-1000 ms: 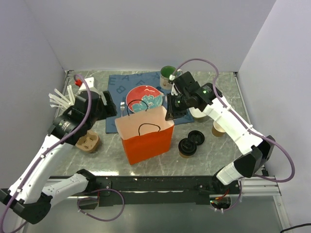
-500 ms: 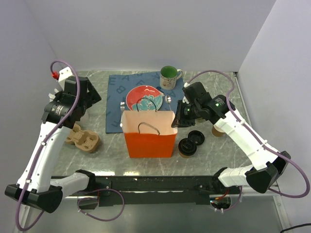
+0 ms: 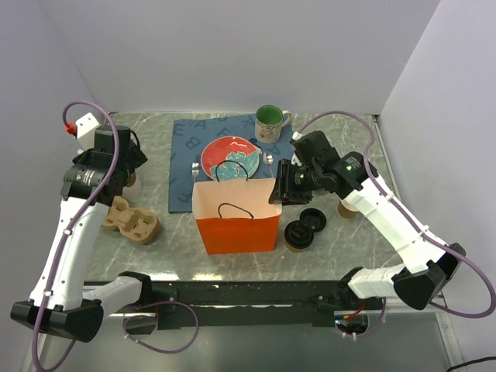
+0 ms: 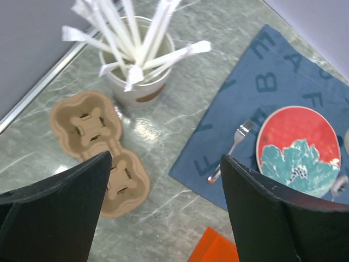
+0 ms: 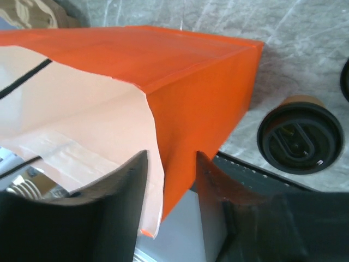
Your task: Pack the takeout coffee
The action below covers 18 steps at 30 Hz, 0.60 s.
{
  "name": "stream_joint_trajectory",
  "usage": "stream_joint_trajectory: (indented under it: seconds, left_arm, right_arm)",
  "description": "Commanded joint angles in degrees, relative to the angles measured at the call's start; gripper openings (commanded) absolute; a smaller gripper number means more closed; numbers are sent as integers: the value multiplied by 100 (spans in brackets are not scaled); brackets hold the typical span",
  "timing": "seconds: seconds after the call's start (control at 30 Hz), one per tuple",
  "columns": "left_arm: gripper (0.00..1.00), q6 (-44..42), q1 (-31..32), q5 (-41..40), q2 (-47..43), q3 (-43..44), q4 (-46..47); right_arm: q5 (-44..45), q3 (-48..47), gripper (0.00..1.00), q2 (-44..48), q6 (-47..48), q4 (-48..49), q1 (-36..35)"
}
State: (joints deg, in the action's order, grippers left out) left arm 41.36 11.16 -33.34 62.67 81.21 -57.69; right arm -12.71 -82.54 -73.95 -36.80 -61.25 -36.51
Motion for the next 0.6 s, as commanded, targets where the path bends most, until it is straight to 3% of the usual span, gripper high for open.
stream_joint_trajectory:
  seconds: [0.0,0.13,0.47,0.57]
  left_arm:
    - [86,609,-61,-603,-203,-26,-374]
    - [84,1425,-262,-744,-308,-272,-778]
    - [72,3306,-439,-129,-563,-1405,-990]
    - [65,3264,-676,161,-520,-1915,-692]
  right_arm:
    - [189,-630,56,118,58,-281,-5]
    - [365,-1210,66,56,234,-598,30]
    - [621,-1361,69,539,603,-581,56]
    - [656,-1194,69,767,638,-397,65]
